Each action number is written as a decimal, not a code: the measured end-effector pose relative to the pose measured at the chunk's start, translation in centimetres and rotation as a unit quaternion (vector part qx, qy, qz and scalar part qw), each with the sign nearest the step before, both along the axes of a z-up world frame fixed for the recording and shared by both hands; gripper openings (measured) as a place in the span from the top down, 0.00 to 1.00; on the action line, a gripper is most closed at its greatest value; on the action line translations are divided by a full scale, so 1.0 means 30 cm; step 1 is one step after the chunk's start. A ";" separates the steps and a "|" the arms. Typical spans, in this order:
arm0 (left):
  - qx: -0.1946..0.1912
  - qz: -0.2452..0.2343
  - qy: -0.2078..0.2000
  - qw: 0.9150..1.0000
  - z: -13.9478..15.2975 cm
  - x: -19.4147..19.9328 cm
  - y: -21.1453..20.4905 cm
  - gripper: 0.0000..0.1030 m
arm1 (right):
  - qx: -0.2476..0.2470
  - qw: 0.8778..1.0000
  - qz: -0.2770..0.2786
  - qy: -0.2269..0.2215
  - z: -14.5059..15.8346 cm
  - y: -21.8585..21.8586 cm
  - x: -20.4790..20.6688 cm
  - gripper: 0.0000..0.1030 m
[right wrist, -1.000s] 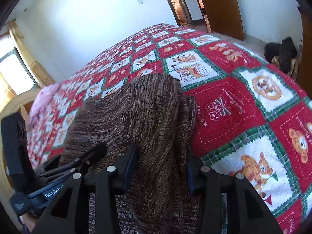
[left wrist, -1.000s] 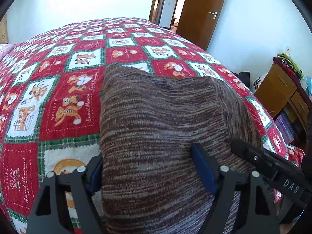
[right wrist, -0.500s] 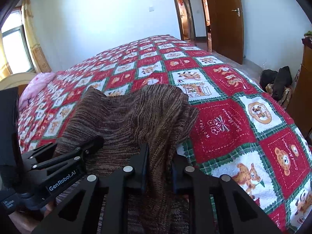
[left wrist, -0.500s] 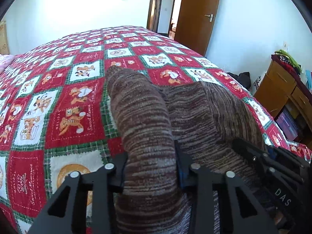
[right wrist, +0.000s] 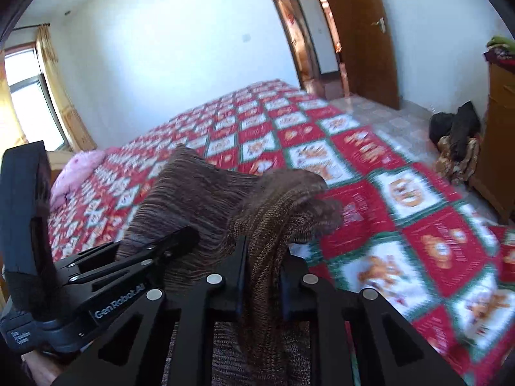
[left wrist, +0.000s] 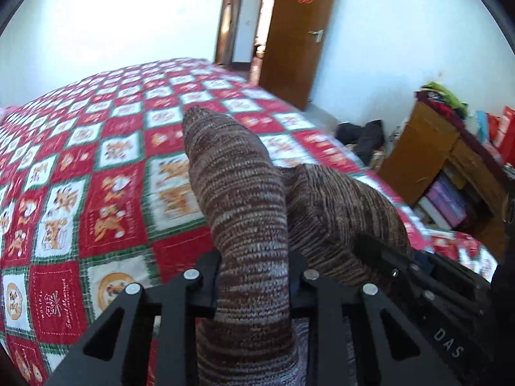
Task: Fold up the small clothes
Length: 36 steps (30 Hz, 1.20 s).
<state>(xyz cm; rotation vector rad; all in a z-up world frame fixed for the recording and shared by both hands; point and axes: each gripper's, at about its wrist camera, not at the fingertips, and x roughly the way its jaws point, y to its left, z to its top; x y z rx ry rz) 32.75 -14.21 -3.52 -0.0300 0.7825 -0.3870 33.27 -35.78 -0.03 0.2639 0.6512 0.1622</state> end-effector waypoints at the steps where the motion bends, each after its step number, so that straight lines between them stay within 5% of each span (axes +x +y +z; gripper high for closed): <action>1: -0.004 -0.008 0.001 1.000 0.016 -0.016 -0.017 0.73 | -0.001 1.000 -0.012 -0.008 0.041 -0.027 -0.047 0.84; 10: -0.029 -0.103 0.028 0.994 0.095 -0.226 -0.266 0.73 | -0.004 0.996 -0.088 -0.006 0.197 -0.292 -0.377 0.84; 18: 0.041 -0.128 0.078 0.988 -0.132 -0.339 -0.453 0.72 | 0.009 0.984 -0.156 0.081 -0.075 -0.480 -0.556 0.84; 24: 0.066 -0.083 0.058 0.993 -0.152 -0.336 -0.412 0.37 | 0.022 0.982 -0.174 0.076 -0.150 -0.517 -0.594 0.81; 32: 0.082 -0.050 0.012 0.995 -0.069 -0.428 -0.282 0.24 | 0.017 0.973 -0.222 0.058 -0.054 -0.470 -0.744 0.68; 34: 0.072 -0.051 -0.003 0.996 -0.042 -0.466 -0.251 0.20 | -0.001 0.969 -0.243 0.038 -0.002 -0.415 -0.818 0.40; 36: 0.066 -0.052 -0.022 0.996 -0.011 -0.514 -0.218 0.13 | -0.022 0.966 -0.258 0.006 0.047 -0.349 -0.895 0.33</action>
